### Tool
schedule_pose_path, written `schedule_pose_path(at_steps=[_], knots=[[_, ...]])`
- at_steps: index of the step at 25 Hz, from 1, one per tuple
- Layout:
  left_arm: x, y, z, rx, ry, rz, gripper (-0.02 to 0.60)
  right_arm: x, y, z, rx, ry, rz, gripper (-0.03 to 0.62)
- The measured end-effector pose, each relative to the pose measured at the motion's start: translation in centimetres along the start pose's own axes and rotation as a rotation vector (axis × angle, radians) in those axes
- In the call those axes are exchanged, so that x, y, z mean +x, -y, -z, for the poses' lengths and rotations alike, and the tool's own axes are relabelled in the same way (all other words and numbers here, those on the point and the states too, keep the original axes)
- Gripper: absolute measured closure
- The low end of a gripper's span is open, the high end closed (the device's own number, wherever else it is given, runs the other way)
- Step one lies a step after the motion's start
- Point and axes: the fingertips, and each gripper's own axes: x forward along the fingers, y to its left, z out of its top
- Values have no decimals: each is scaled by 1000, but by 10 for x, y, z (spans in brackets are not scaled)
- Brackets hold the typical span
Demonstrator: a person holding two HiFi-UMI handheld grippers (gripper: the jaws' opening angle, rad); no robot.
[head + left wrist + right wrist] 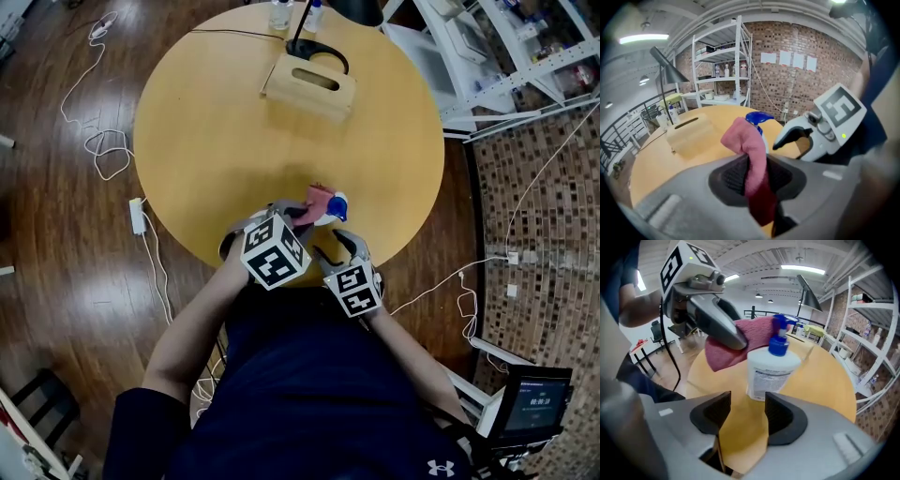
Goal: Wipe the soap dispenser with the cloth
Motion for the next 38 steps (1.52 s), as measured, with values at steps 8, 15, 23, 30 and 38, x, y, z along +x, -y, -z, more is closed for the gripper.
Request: schedule_pose_path(at_steps=[8, 15, 23, 30, 38], knots=[[-1, 27, 27, 105, -127, 58, 491, -18, 75, -56, -299, 92, -7, 362], [-1, 18, 30, 92, -120, 32, 491, -1, 52, -45, -930, -140, -217, 234], [-10, 42, 33, 140, -143, 58, 491, 17, 24, -52, -901, -77, -305, 238], [-24, 3, 23, -110, -43, -121, 491, 18, 26, -52, -813, -113, -199, 256], [-13, 29, 23, 17, -99, -18, 491, 12, 20, -45, -628, -203, -96, 279]])
